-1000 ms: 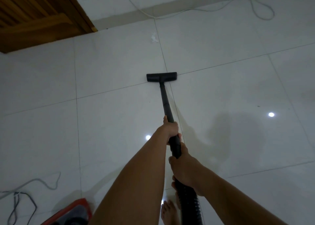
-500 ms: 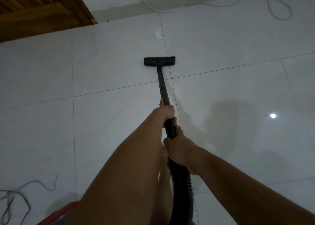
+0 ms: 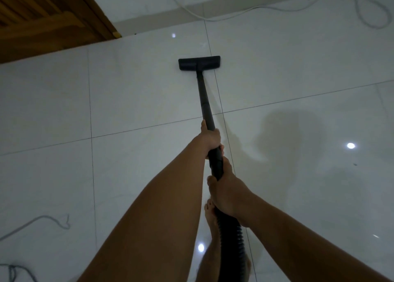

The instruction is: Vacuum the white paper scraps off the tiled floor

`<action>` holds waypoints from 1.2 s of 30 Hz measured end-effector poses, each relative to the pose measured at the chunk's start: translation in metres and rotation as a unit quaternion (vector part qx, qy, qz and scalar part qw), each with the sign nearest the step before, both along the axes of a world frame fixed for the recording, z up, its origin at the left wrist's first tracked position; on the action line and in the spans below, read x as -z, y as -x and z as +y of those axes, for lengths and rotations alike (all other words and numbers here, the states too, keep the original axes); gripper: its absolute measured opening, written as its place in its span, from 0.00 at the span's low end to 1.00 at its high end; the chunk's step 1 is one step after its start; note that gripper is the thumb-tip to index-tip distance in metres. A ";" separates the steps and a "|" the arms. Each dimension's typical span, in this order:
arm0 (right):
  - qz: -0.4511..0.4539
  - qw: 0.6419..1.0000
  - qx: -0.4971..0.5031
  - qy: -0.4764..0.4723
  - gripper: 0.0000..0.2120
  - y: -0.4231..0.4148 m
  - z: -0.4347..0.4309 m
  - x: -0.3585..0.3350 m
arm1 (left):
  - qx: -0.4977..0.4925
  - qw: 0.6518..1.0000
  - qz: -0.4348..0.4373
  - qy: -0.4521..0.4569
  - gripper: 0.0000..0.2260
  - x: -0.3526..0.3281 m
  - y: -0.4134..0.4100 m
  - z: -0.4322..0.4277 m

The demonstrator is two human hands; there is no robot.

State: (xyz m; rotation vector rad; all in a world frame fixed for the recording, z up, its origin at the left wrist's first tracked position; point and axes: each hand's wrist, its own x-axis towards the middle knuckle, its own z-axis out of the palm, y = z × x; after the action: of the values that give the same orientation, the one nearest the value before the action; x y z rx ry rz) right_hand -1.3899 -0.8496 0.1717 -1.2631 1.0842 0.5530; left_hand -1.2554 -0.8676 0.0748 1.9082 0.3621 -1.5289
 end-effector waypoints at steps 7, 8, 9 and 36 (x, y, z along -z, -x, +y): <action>-0.004 1.000 -0.006 0.006 0.34 -0.023 -0.014 0.015 | 0.001 1.000 -0.009 0.010 0.31 0.013 -0.024 -0.015; -0.006 1.000 -0.004 0.004 0.34 -0.026 -0.015 0.017 | 0.001 1.000 -0.010 0.012 0.31 0.015 -0.028 -0.017; -0.006 1.000 -0.003 0.003 0.33 -0.029 -0.017 0.020 | -0.001 1.000 -0.011 0.013 0.31 0.016 -0.031 -0.019; 0.008 0.998 0.056 -0.011 0.29 -0.052 -0.015 0.032 | -0.011 1.000 -0.014 -0.002 0.30 0.019 -0.051 -0.027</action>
State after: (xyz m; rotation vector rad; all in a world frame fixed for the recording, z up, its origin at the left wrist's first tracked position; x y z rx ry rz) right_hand -1.3376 -0.8643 0.1398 -1.1731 1.1510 0.4900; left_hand -1.2045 -0.8949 0.0559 1.9207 0.3727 -1.4860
